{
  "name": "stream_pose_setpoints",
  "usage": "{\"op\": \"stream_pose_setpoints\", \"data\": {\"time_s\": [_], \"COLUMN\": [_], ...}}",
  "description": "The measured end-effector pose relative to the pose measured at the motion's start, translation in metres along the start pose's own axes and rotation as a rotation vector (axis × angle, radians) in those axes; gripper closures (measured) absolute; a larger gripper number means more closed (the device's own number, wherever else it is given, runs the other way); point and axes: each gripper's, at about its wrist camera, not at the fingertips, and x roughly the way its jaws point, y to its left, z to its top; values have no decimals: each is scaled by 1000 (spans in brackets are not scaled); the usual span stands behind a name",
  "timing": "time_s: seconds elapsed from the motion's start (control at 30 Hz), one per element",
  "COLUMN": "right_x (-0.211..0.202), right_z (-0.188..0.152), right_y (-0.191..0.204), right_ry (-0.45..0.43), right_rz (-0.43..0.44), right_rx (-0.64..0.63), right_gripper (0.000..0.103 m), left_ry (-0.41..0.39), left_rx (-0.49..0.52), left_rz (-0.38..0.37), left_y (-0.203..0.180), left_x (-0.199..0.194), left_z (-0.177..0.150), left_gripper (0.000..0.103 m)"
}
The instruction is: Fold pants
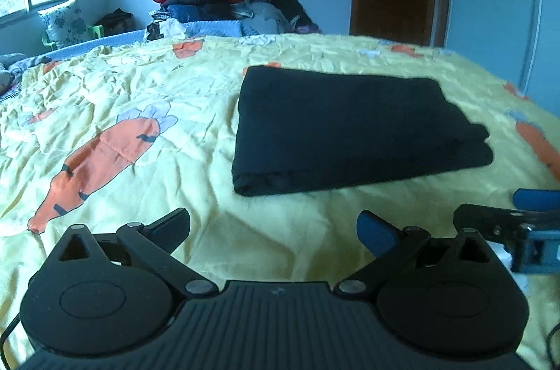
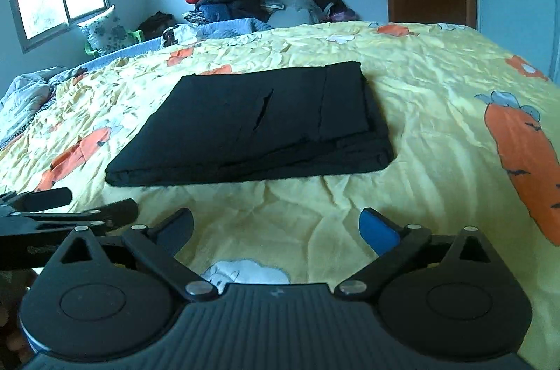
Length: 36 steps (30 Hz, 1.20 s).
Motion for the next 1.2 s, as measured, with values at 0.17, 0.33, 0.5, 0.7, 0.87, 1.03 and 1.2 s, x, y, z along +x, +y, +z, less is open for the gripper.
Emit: {"op": "stream_pose_setpoints", "data": {"time_s": [0.17,0.33,0.5,0.7,0.87,1.03,1.2], "right_x": [0,-2,-2,11,13,16,18], "right_z": [-11,-14,-12,-6,-10,-11,-11], "right_y": [5,5,7,11,17,18,21], "right_ry": [-4,-30,-37,3,6,19,29], "right_rz": [-9,-60,-60,-70,-93,-111,-129], "right_rx": [0,18,18,-15,-62,-66,-85], "right_gripper": [1,1,1,1,0,0,0], "left_ry": [9,24,32,43,47,54,56], "left_rx": [16,8,1,-16,-23,-40,-45], "left_rz": [37,55,66,63,58,49,47], "left_y": [0,0,1,2,4,5,5], "left_x": [4,7,8,9,10,11,12], "left_z": [-4,-6,-6,-7,-7,-7,-7], "left_gripper": [0,0,0,0,0,0,0]}}
